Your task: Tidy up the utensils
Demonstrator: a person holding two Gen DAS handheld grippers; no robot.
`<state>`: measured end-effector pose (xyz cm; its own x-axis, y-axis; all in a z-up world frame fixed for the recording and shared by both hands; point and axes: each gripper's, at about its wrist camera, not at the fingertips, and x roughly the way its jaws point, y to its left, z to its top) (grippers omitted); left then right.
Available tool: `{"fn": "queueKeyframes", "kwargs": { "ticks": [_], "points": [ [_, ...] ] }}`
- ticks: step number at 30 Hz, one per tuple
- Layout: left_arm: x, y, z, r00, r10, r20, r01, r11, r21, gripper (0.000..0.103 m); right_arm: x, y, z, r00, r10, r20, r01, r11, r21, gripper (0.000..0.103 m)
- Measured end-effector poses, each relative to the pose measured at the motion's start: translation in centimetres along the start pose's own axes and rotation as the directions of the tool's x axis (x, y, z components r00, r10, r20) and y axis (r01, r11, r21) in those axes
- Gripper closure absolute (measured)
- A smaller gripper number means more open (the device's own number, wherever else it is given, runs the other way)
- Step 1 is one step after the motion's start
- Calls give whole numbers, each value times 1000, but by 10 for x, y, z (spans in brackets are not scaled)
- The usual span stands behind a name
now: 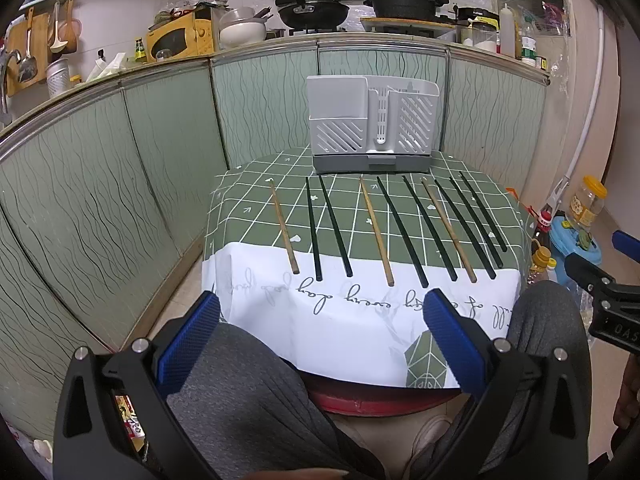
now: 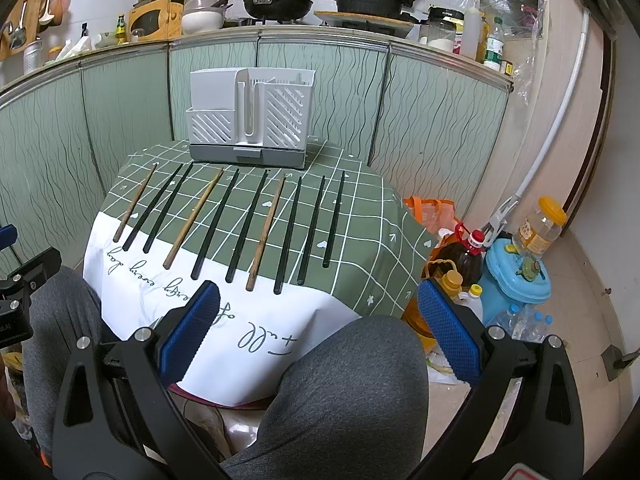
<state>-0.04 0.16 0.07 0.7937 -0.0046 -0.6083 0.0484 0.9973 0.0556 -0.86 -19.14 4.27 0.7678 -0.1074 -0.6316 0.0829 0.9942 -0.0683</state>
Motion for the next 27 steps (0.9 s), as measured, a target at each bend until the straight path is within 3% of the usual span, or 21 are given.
{"fn": "queueKeyframes", "kwargs": {
  "ticks": [17,27],
  "points": [
    [0,8,11,998,-41,39,41,999,0,4,-3,-1,13,999,0,33,0,1000,-15,8],
    [2,11,17,999,-24,41,24,1000,7,4,-2,-2,18,999,2,42,-1,1000,-17,8]
  ]
}}
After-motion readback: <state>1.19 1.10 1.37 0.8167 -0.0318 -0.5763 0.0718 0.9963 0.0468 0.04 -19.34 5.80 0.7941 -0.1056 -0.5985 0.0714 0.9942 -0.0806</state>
